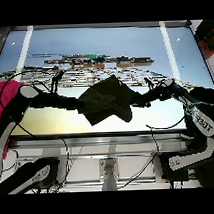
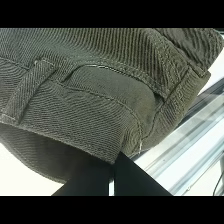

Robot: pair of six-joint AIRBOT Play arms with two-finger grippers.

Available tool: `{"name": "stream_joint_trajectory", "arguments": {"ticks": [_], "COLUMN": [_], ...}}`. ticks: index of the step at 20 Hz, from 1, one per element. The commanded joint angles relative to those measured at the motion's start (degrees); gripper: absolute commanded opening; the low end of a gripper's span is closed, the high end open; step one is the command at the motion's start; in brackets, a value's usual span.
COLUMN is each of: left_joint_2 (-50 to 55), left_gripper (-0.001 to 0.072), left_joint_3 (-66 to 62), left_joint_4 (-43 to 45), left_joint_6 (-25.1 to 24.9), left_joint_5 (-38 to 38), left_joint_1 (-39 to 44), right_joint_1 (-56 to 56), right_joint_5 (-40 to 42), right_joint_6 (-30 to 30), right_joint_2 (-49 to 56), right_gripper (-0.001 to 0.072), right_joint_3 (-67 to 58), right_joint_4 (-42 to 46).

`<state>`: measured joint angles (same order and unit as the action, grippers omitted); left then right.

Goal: Fold the clothes and pants, and hang the long-sleeved shirts on hangers.

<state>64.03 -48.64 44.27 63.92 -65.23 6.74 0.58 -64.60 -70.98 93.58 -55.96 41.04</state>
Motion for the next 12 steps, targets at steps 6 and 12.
{"name": "stream_joint_trajectory", "arguments": {"ticks": [6, 12], "left_joint_2": [0.0, 0.0], "left_gripper": [0.0017, 0.0017], "left_joint_3": [-0.1, -0.1], "left_joint_4": [0.0, 0.0], "left_joint_6": [0.0, 0.0], "left_joint_5": [-0.3, -0.3], "left_joint_1": [0.0, 0.0], "right_joint_1": [4.2, 4.0], "right_joint_5": [-2.2, -8.5], "right_joint_6": [0.2, -0.4], "right_joint_2": [0.8, -0.8], "right_gripper": [0.0268, 0.0025], "right_joint_3": [-0.5, -3.1], "right_joint_4": [-0.1, -0.7]}}
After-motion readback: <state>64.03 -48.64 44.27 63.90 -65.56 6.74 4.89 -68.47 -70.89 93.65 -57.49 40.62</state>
